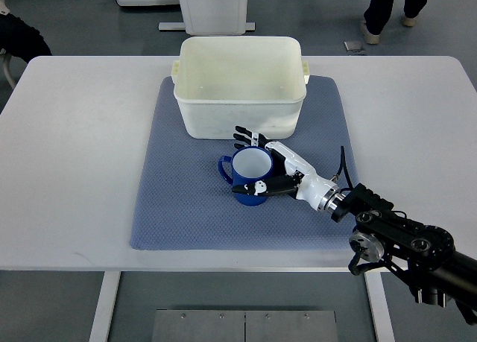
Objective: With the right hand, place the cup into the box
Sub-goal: 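Lift the held mug with the right hand above the cream box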
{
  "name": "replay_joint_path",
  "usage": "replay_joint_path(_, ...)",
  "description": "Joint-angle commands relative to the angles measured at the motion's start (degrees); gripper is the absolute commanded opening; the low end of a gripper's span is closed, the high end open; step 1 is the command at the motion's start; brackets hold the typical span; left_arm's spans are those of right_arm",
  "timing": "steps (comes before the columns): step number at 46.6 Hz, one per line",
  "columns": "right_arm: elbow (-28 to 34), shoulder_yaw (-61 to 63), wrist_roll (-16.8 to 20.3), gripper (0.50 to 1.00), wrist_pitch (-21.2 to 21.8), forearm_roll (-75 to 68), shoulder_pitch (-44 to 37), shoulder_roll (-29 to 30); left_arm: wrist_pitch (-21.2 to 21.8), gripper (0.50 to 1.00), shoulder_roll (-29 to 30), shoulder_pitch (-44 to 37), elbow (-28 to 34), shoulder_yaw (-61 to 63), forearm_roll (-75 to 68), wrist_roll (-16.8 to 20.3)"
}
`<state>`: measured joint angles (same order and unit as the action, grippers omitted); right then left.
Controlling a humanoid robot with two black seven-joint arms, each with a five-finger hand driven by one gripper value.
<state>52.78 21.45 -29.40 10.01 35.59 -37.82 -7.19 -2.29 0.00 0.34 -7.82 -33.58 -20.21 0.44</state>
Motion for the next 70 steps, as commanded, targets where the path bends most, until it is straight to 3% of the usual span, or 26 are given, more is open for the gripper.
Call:
replay_joint_path(1,-0.7,-0.2,-0.2,1.0,0.0,0.0,0.1,0.2,0.0,1.0,0.0,-0.1,0.0,0.0,0.0,0.0)
replay_joint_path(6,-0.8,-0.3,-1.1,0.987,0.0,0.0,0.2,0.2,0.0,1.0,0.0,0.0,0.0,0.0,0.0,0.0)
replay_joint_path(9,-0.8,-0.3,-1.2,0.91,0.0,0.0,0.2,0.2,0.0,1.0,0.0,0.0,0.0,-0.1,0.0,0.0)
replay_joint_path(11,-0.8,-0.3,-1.3,0.791,0.0,0.0,0.2,0.2,0.0,1.0,0.0,0.0,0.0,0.0,0.0,0.0)
replay_joint_path(14,-0.8,-0.6,-1.3,0.515,0.2,0.1,0.2,-0.1,0.0,1.0,0.0,0.0,0.0,0.0,0.0,0.0)
replay_joint_path(15,-0.7,-0.9,-1.2,0.5,0.2,0.1,0.2,-0.1,0.0,1.0,0.0,-0.1,0.0,0.0,0.0,0.0)
replay_joint_path(36,-0.4,-1.8,-5.0,0.5,0.8,-0.1,-0.5,0.3,0.0,1.0,0.0,0.0,0.0,0.0,0.0,0.0)
replay_joint_path(46,4.1,-1.1,-4.8,0.5,1.0,-0.3,-4.4,-5.6,0.0,1.0,0.0,-0.1,0.0,0.0,0.0,0.0)
replay_joint_path(58,7.2,4.6,-1.8,0.5,3.6,-0.6,-8.8,-11.7,0.0,1.0,0.0,0.0,0.0,0.0,0.0,0.0)
replay_joint_path(70,6.5,8.4,3.8,0.5,3.4,-1.8,-14.0,-11.8,0.0,1.0,0.0,0.0,0.0,0.0,0.0,0.0)
